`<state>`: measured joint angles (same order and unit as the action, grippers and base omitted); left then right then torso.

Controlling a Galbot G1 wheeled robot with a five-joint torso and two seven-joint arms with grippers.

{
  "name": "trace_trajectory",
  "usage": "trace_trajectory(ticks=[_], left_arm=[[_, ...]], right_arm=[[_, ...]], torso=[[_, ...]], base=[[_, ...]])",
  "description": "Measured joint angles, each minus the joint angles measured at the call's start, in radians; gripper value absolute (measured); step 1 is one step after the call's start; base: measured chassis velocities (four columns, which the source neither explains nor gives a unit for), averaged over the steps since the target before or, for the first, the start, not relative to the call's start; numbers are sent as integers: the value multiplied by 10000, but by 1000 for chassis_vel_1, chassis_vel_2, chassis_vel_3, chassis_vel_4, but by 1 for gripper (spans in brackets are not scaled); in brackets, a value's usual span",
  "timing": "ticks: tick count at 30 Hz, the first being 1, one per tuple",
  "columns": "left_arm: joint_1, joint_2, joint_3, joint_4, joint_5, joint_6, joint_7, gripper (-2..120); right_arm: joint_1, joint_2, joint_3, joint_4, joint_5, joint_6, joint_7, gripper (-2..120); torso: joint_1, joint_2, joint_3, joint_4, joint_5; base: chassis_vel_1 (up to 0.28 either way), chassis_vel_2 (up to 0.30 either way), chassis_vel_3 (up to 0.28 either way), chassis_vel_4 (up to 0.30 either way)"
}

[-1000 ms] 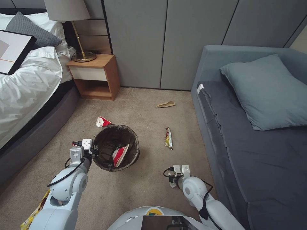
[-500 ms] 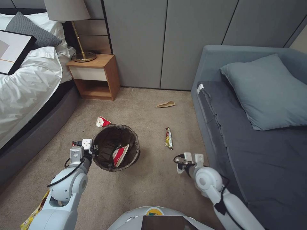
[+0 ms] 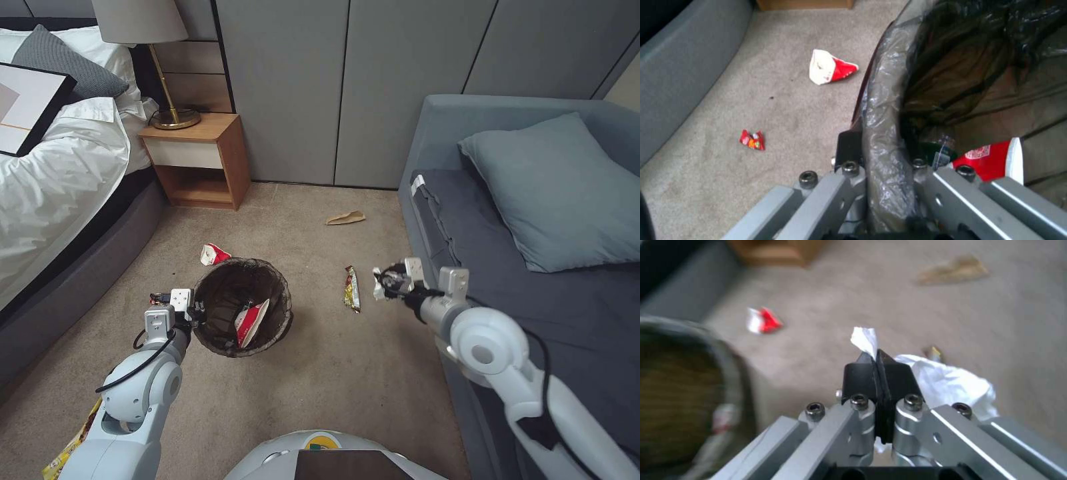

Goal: Pick up the trash bin, then pick up the garbage from the floor and place it into the trash bin.

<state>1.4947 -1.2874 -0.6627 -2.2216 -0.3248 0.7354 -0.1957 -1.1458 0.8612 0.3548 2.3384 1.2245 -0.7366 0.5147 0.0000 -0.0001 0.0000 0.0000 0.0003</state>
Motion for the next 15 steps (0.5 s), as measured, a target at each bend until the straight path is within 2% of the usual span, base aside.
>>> trace_trajectory(ticks=[3, 6, 8, 10, 12, 15], left_arm=[[2, 6, 0, -31, 7, 0, -36, 3], [-16, 1, 35, -21, 55, 0, -47, 3], [-24, -5, 52, -6, 73, 0, -46, 3], [-58, -41, 85, 42, 124, 0, -39, 3], [-66, -54, 93, 59, 137, 0, -31, 3], [-105, -74, 117, 154, 198, 0, -10, 3]], right_arm=[[609, -416, -29, 417, 597, 3, -135, 0], [1919, -1075, -407, 859, 1608, 5, -363, 0], [2340, -1209, -561, 922, 1899, 5, -476, 0], [3553, -1398, -1038, 976, 2534, 6, -719, 0], [3925, -1417, -1239, 957, 2668, 6, -800, 0], [5593, -1426, -2506, 518, 2981, 10, -1197, 0]], torso=[[0, 0, 0, 1, -2], [0, 0, 0, 1, -3], [0, 0, 0, 1, -3], [0, 0, 0, 0, -4], [0, 0, 0, -1, -4], [0, 0, 1, 2, -4]], base=[[0, 0, 0, 0], [0, 0, 0, 0], [0, 0, 0, 0], [0, 0, 0, 0], [0, 0, 0, 0], [0, 0, 0, 0]])
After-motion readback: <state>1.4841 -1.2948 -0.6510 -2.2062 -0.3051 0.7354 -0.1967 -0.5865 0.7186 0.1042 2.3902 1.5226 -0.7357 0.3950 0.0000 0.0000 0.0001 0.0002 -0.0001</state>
